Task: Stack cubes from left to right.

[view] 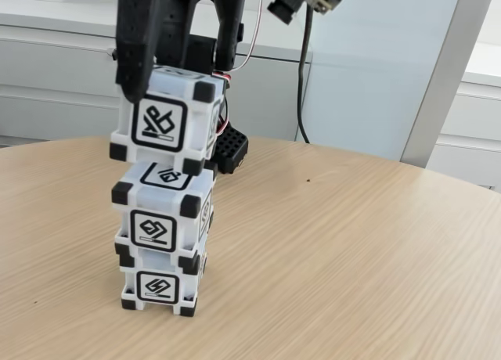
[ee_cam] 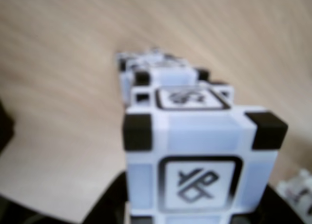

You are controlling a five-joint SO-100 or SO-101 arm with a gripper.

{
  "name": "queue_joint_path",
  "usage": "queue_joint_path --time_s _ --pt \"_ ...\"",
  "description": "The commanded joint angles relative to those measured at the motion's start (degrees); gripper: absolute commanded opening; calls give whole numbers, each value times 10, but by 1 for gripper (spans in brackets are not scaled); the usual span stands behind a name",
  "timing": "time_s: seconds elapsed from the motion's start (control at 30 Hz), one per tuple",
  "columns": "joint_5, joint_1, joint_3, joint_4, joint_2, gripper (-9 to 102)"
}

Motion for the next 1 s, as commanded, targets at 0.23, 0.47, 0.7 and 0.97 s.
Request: queue_joint_path --time_s 0.23,0.47,0.7,0.97 --pt "11 -1 -20 -7 0 16" --pt "10 -1 -20 -7 0 32" --pt "3 -2 -23 -6 11 33" --pt "-53 -120 -29 2 86 20"
